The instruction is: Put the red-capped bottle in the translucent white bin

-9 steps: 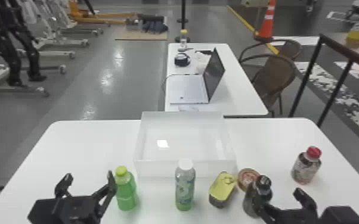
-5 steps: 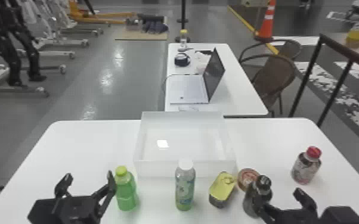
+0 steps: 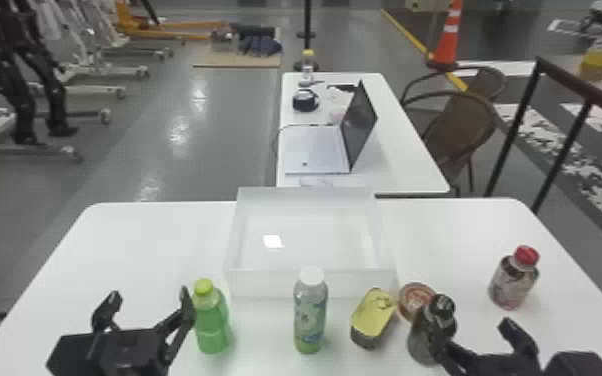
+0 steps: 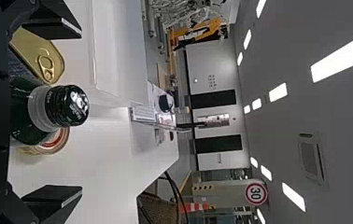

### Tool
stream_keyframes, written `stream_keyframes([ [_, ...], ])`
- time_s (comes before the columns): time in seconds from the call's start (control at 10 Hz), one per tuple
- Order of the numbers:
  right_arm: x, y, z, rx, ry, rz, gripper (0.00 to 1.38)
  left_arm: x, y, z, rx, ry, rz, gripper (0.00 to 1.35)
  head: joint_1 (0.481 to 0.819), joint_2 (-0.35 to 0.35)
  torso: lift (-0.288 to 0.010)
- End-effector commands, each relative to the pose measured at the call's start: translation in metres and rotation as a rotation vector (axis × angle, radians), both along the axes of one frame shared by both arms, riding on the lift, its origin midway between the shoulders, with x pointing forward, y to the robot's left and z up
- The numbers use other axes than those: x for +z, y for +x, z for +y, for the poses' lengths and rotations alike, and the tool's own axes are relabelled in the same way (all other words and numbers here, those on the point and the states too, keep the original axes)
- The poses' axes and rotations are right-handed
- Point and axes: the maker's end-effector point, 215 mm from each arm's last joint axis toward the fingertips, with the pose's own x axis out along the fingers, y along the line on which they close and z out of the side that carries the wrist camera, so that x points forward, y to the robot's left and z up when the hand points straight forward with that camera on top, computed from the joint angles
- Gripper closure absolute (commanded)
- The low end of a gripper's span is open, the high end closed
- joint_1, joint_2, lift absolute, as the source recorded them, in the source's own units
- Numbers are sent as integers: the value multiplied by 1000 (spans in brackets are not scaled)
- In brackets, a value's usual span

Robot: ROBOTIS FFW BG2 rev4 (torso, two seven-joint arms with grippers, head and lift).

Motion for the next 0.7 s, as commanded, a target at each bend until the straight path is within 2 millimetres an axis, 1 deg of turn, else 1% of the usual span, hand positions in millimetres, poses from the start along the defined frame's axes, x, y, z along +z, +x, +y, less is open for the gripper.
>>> stream_keyframes([
  [0.0,-5,-7,-12,-29,6,-3,121,-5,-1,0,1,7,10,231,549,0,-100],
  [0.2,-24,-17,-34,-69,14,22,121,-11,-1,-1,0,5,19,231,549,0,-100],
  [0.4,-36,-25,-55,-105,0,28,121,-14,-2,-1,1,1,22,231,549,0,-100],
  [0.6,-44,-33,-85,-160,-33,30,121,-14,-2,0,3,-4,22,231,549,0,-100],
])
